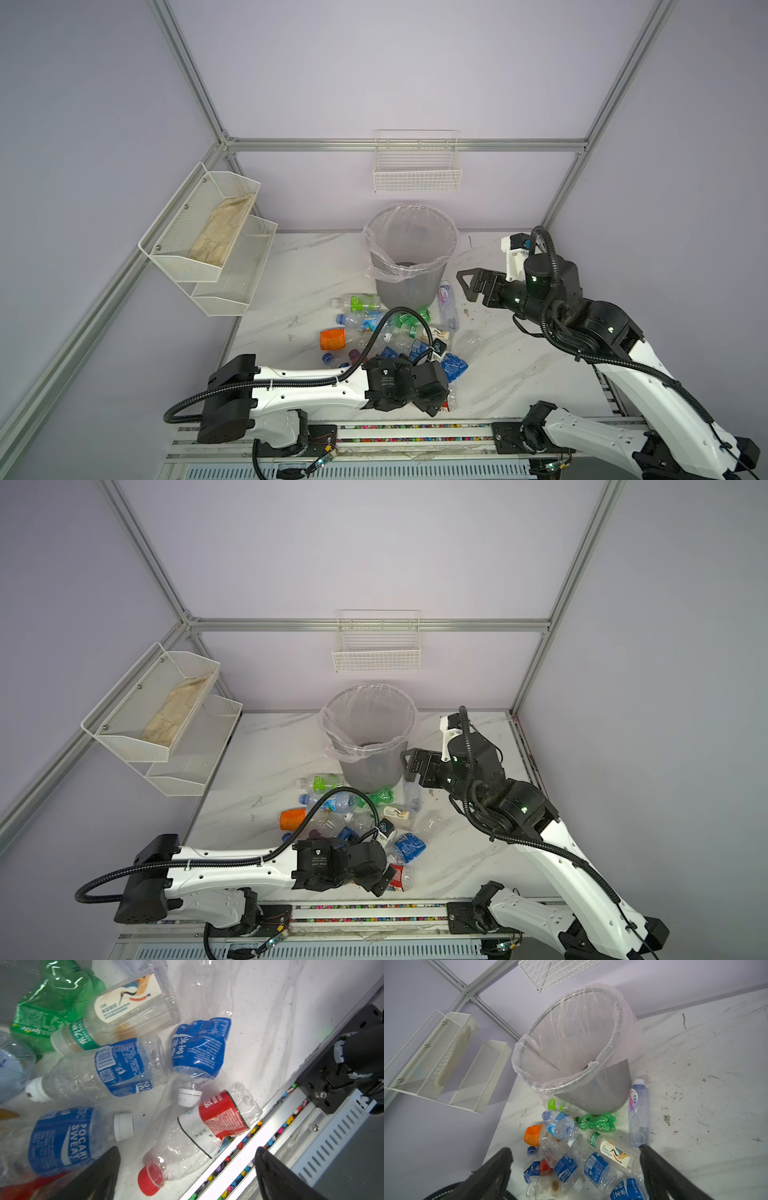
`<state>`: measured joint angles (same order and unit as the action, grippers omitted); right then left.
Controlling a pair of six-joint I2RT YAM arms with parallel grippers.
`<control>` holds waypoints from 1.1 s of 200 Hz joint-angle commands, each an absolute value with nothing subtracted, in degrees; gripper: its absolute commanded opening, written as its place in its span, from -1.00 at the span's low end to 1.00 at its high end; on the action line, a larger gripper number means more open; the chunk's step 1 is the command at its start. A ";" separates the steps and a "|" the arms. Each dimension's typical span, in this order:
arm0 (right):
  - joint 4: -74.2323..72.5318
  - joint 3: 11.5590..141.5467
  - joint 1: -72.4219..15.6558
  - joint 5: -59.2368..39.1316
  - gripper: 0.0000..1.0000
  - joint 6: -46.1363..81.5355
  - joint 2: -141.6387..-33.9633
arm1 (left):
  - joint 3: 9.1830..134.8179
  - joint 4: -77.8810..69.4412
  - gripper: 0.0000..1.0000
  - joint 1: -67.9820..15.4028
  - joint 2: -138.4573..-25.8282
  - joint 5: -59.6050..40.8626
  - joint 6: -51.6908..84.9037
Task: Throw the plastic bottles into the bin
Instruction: 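Lower the left gripper onto the red-labelled bottle with red cap and close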
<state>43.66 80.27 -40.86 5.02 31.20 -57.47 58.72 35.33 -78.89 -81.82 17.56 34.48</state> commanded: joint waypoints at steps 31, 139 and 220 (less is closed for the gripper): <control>42.69 79.95 -40.89 3.29 0.95 28.94 -55.50 | 65.85 30.15 0.99 -79.02 -85.30 8.60 21.69; 39.46 76.00 -40.89 0.36 0.95 27.69 -52.74 | 67.82 31.46 1.00 -78.21 -92.90 5.15 10.38; 38.78 73.71 -40.89 0.13 0.95 26.90 -51.83 | 69.26 31.55 1.00 -75.20 -99.27 2.58 8.96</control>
